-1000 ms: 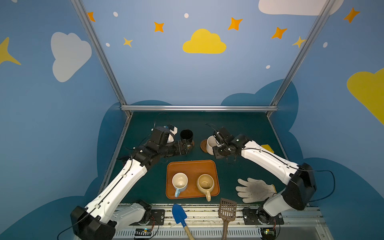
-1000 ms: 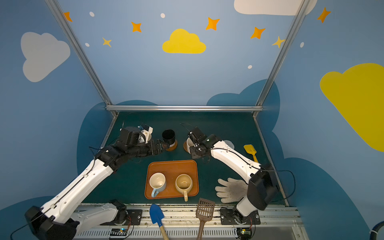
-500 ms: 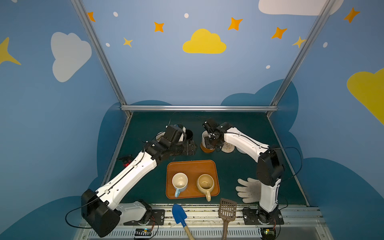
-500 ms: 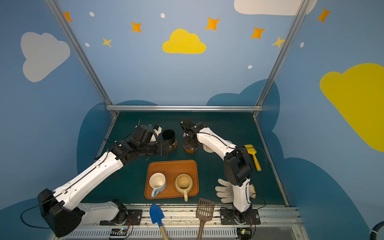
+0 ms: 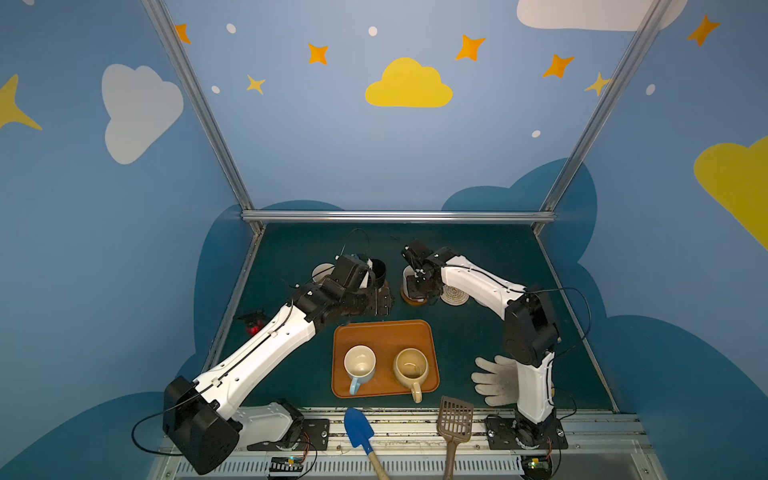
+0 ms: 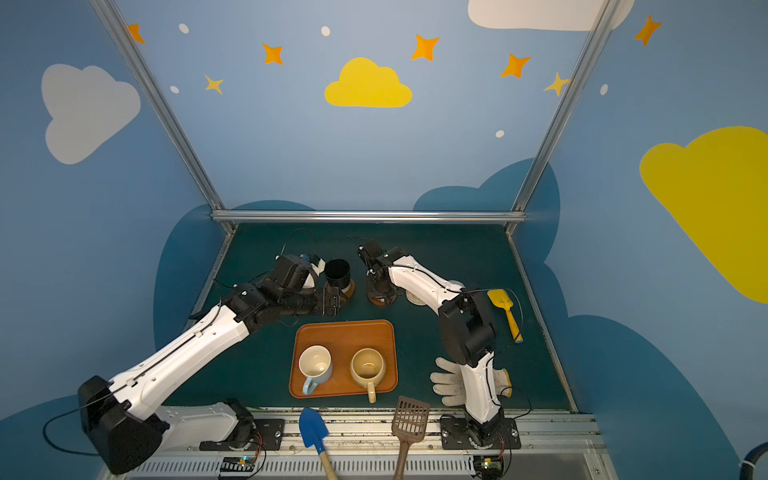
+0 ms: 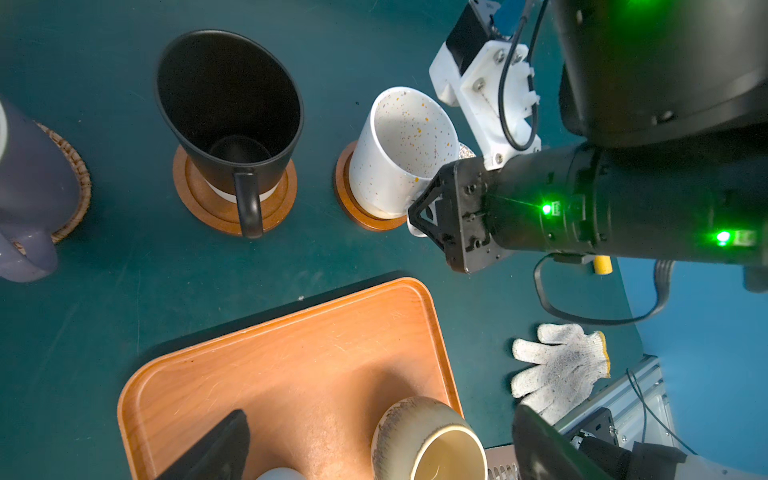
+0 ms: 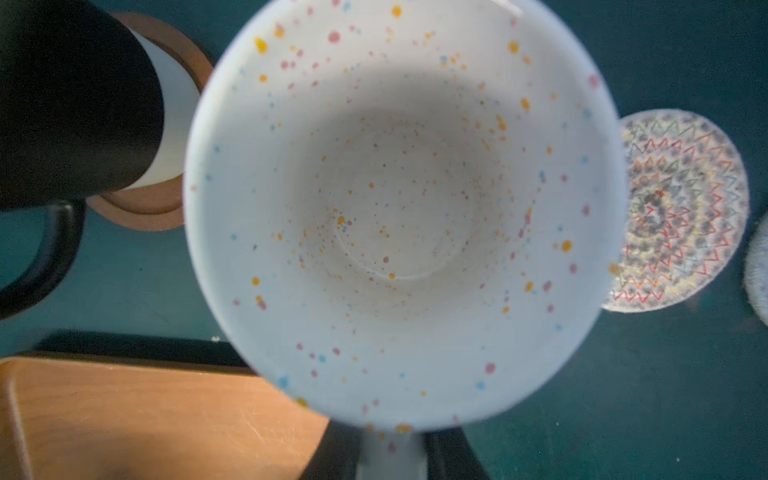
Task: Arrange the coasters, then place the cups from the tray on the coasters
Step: 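Lift the speckled mug and lower it onto the next wooden saucer with the right gripper, then release the speckled mug on the wooden saucer with the right gripper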
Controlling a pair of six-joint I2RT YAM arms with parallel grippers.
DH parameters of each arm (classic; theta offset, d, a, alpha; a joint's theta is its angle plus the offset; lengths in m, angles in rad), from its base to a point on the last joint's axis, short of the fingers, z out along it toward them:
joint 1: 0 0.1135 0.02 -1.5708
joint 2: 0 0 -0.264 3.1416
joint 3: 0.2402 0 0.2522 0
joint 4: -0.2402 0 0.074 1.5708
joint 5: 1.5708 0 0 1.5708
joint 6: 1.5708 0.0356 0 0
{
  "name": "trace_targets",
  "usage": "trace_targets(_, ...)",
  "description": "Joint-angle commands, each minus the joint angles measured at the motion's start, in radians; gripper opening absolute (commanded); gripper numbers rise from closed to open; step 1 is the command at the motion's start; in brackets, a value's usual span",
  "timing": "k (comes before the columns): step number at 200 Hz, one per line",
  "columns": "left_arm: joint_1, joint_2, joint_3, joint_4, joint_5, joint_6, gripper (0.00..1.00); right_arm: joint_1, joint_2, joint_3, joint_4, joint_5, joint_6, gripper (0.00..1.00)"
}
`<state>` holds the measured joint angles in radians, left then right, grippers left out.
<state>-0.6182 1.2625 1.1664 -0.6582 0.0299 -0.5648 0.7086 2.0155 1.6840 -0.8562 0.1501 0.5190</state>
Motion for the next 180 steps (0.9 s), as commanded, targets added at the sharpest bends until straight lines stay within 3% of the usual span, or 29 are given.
trace_targets(1, -0.003, -0.005, -0.006, -0.015, 0.001, 0.01, 0.98, -0.007, -0.052, -0.014, 0.071, 0.031, 0.007, 0.0)
trace_targets(76, -0.008, -0.005, -0.005, -0.033, 0.001, 0.013, 0.98, -0.004, -0.046, -0.081, 0.071, 0.009, 0.024, 0.0)
trace_targets(107, -0.008, -0.011, -0.008, -0.038, -0.001, 0.013, 0.98, -0.004, -0.051, -0.114, 0.092, -0.028, 0.035, 0.12)
trace_targets(155, -0.009, -0.019, -0.007, -0.055, -0.004, 0.013, 0.98, -0.002, -0.044, -0.104, 0.066, -0.033, 0.043, 0.41)
trace_targets(180, -0.008, -0.024, 0.004, -0.089, -0.016, 0.024, 0.99, 0.001, -0.055, -0.102, 0.068, -0.037, 0.044, 0.51)
